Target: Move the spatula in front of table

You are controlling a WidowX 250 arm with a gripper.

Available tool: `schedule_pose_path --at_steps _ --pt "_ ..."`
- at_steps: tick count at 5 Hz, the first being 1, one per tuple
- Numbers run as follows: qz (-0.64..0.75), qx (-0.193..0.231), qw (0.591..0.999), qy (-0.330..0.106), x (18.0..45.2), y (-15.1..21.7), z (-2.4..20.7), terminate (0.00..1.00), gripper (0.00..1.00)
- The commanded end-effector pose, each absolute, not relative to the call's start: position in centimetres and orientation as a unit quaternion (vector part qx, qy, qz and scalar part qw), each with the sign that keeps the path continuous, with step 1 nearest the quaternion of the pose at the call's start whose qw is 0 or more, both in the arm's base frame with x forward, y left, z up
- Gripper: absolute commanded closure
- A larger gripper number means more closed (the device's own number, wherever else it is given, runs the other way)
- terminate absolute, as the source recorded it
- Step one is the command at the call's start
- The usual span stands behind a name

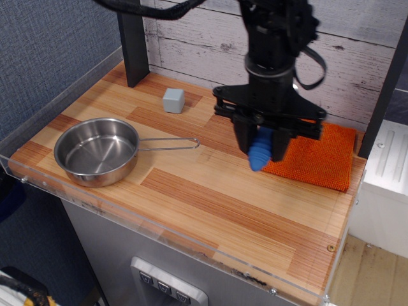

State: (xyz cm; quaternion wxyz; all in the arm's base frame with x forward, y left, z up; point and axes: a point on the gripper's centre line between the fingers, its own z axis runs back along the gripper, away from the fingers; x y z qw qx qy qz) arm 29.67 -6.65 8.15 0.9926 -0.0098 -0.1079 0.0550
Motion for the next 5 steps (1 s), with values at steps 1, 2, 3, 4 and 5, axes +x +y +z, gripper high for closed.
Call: schedule_pose_path --at_steps 1,2,3,4,5 --pt "0.203 -0.042 0.969 -0.133 27.1 -9.7 10.2 0.0 1.0" --pt "0.326 -0.059 0.934 -0.135 25.8 -10.9 10.2 0.0 1.0" --pt "0.429 -0.056 0.886 -0.168 25.1 -10.9 9.9 0.0 1.0" --pt "0.503 -0.041 0.847 -0.17 24.1 -10.2 9.3 0.0 1.0" --pt "0.547 -0.042 0.819 -0.167 23.4 -9.6 8.1 0.0 1.0"
